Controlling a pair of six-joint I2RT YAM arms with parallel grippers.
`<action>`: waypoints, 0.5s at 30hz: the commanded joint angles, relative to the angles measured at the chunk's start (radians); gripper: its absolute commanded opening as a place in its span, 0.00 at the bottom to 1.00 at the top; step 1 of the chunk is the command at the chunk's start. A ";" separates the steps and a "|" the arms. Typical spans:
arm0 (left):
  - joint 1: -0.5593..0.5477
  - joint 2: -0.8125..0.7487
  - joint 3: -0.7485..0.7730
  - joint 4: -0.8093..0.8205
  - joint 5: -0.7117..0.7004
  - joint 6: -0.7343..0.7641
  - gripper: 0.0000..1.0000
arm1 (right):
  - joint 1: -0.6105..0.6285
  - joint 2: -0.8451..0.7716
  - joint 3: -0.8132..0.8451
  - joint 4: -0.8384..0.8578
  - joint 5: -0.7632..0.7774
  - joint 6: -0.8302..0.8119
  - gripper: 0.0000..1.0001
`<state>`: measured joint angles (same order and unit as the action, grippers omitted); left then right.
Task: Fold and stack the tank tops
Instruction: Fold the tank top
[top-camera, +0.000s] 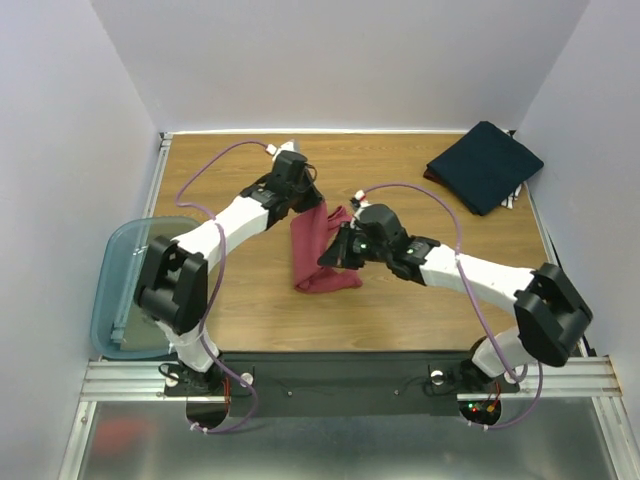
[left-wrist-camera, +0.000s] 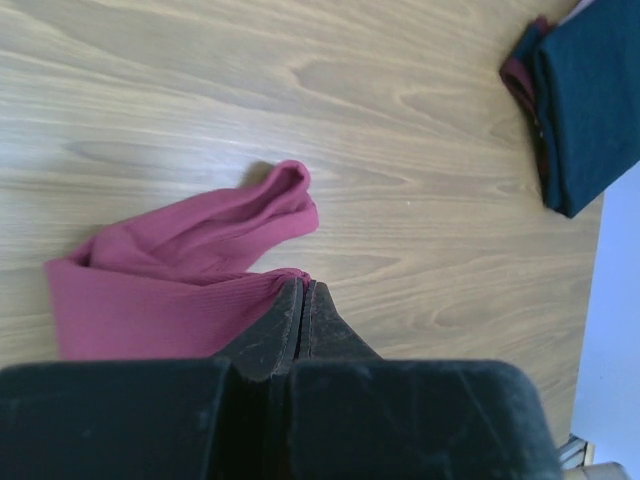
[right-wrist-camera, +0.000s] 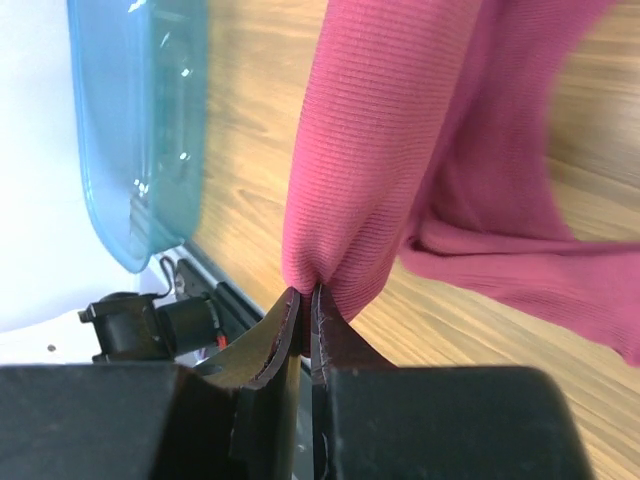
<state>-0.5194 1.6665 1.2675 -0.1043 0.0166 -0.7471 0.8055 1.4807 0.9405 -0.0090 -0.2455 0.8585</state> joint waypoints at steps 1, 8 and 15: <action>-0.051 0.077 0.099 0.031 -0.055 -0.032 0.00 | -0.064 -0.098 -0.092 0.064 -0.031 0.016 0.00; -0.122 0.206 0.205 0.031 -0.079 -0.075 0.00 | -0.210 -0.247 -0.299 0.069 -0.057 0.016 0.01; -0.159 0.325 0.328 0.031 -0.104 -0.089 0.02 | -0.400 -0.270 -0.396 0.069 -0.106 -0.024 0.02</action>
<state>-0.6704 1.9785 1.5108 -0.1093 -0.0364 -0.8196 0.4706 1.2263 0.5686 0.0261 -0.2939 0.8642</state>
